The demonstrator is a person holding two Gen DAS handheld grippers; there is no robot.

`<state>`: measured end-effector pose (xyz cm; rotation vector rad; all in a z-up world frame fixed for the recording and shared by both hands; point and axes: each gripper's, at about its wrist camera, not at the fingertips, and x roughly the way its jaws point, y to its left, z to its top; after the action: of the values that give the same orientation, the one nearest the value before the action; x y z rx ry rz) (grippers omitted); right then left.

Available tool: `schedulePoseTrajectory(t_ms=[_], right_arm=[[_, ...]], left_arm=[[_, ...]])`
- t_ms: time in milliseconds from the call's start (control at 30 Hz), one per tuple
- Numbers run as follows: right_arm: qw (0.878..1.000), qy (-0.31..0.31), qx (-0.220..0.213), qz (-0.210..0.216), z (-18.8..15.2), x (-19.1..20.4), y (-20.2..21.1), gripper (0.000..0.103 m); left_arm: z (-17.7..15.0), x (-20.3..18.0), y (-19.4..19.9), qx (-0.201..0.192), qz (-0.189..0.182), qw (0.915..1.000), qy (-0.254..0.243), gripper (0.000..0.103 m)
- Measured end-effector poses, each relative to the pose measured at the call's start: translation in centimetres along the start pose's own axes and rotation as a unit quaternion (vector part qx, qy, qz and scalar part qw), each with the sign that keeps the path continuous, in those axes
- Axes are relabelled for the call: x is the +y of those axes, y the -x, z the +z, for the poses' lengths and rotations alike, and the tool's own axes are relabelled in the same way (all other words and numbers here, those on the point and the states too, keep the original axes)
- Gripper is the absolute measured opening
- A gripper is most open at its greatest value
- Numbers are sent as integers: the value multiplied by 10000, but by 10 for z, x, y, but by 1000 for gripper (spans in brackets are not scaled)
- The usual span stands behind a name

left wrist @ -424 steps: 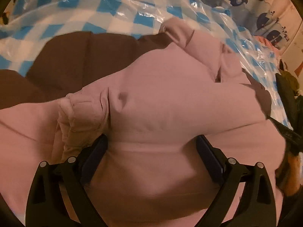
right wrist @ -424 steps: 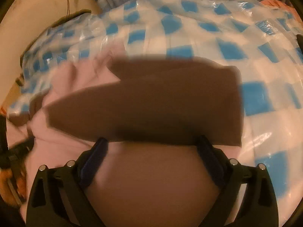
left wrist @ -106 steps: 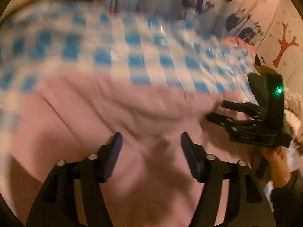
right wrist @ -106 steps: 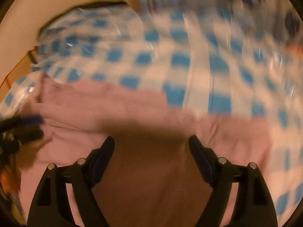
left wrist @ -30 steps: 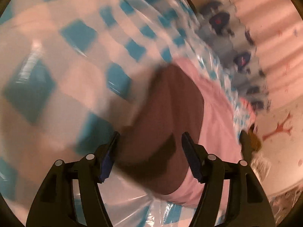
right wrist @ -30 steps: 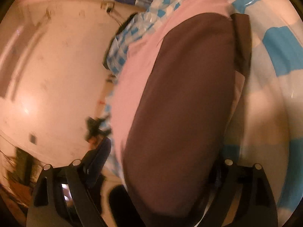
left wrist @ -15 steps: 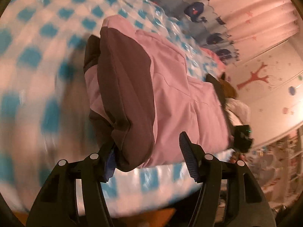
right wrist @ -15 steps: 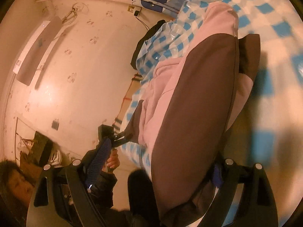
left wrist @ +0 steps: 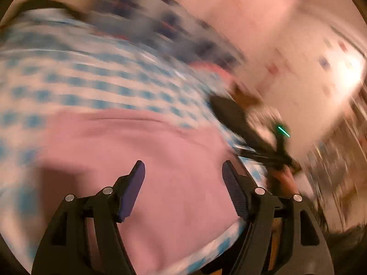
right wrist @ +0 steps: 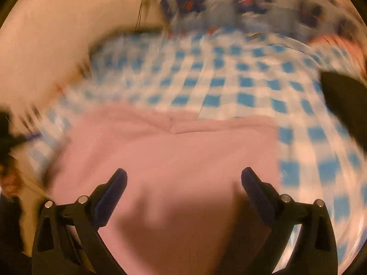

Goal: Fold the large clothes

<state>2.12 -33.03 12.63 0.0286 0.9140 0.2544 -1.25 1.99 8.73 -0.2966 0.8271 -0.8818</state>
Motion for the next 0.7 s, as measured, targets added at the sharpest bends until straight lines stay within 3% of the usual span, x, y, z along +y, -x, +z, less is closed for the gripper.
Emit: schedulePoseTrajectory(t_ms=[33, 67, 100, 133, 167, 200, 233, 300, 333, 367, 467, 533, 567, 600, 633, 700], right_arm=[[9993, 174, 296, -170, 12, 11, -36, 96], [9970, 282, 582, -415, 21, 15, -73, 96], [9937, 380, 771, -721, 16, 10, -98, 96], [9918, 407, 861, -858, 16, 5, -113, 96], [9912, 277, 991, -833, 14, -7, -132, 96], [9920, -102, 1073, -662, 13, -25, -146, 97], [9919, -429, 1060, -546, 13, -40, -148, 97], [9908, -784, 1091, -157, 22, -54, -148, 96], [9924, -731, 978, -125, 26, -53, -140, 96], [9951, -506, 758, -397, 29, -47, -128, 96], [9963, -223, 380, -735, 33, -41, -112, 96], [9937, -164, 635, -905, 36, -44, -138, 97], [9907, -278, 1012, -866, 30, -49, -162, 98], [9896, -393, 1168, -740, 31, -53, -175, 98], [9893, -548, 1228, -572, 32, -58, -183, 98], [9859, -560, 1468, -577, 43, -57, -182, 98]], left_arm=[[11, -4, -47, 303, -145, 9994, -89, 66], [19, -4, -83, 522, -56, 9985, -171, 66], [25, 0, -114, 669, 240, 9971, -276, 66], [33, 16, -153, 902, 807, 9921, -341, 66], [37, 47, -186, 1220, 1191, 9853, -78, 63], [36, 72, -199, 1319, 1124, 9842, 364, 39], [40, 113, -202, 1189, 770, 9830, 1166, 27], [41, 147, -194, 1104, 190, 9738, 1979, 24], [42, 148, -188, 1127, 180, 9713, 2086, 24], [46, 135, -177, 1096, 413, 9763, 1821, 26], [60, 101, -141, 598, 807, 9891, 1078, 60], [69, 101, -130, 292, 1151, 9897, 797, 62], [69, 117, -134, 267, 1434, 9858, 831, 63], [75, 146, -139, 355, 1461, 9830, 1050, 59], [68, 179, -147, 466, 1081, 9791, 1659, 55], [63, 194, -140, 369, 965, 9772, 1855, 50]])
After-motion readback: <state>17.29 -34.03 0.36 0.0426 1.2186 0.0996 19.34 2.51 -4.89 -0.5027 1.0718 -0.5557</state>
